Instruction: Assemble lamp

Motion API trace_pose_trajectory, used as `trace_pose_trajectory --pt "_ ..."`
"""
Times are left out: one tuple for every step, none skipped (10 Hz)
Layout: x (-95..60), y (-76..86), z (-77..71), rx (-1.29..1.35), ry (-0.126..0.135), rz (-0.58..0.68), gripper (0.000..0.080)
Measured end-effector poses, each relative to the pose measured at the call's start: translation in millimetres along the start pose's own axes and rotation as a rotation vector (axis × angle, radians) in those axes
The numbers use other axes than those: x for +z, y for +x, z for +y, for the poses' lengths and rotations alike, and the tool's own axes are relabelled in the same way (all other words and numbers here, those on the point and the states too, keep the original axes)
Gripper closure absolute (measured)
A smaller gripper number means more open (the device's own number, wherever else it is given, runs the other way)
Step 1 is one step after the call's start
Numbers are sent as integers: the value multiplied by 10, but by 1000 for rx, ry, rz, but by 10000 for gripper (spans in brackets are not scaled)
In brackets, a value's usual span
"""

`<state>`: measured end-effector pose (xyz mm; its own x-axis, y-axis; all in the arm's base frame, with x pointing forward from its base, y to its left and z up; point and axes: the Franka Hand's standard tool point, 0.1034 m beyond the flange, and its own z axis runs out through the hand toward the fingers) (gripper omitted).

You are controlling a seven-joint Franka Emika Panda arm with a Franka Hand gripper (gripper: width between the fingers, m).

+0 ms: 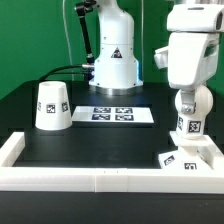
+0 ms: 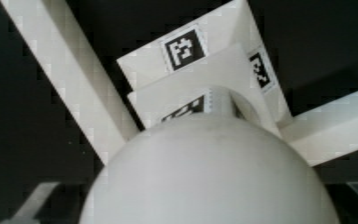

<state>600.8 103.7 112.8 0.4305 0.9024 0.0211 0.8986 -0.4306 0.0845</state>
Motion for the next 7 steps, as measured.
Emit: trace_pose_trajectory --pt "1 -1 0 90 2 3 222" --pt "-1 10 -5 229 1 4 222" --pt "-2 9 -4 383 1 4 222" --pt "-1 1 1 501 1 3 220" --pt "2 -9 5 584 3 2 220" --pt "1 -16 11 714 3 2 220" --pt "2 -23 15 797 3 1 220"
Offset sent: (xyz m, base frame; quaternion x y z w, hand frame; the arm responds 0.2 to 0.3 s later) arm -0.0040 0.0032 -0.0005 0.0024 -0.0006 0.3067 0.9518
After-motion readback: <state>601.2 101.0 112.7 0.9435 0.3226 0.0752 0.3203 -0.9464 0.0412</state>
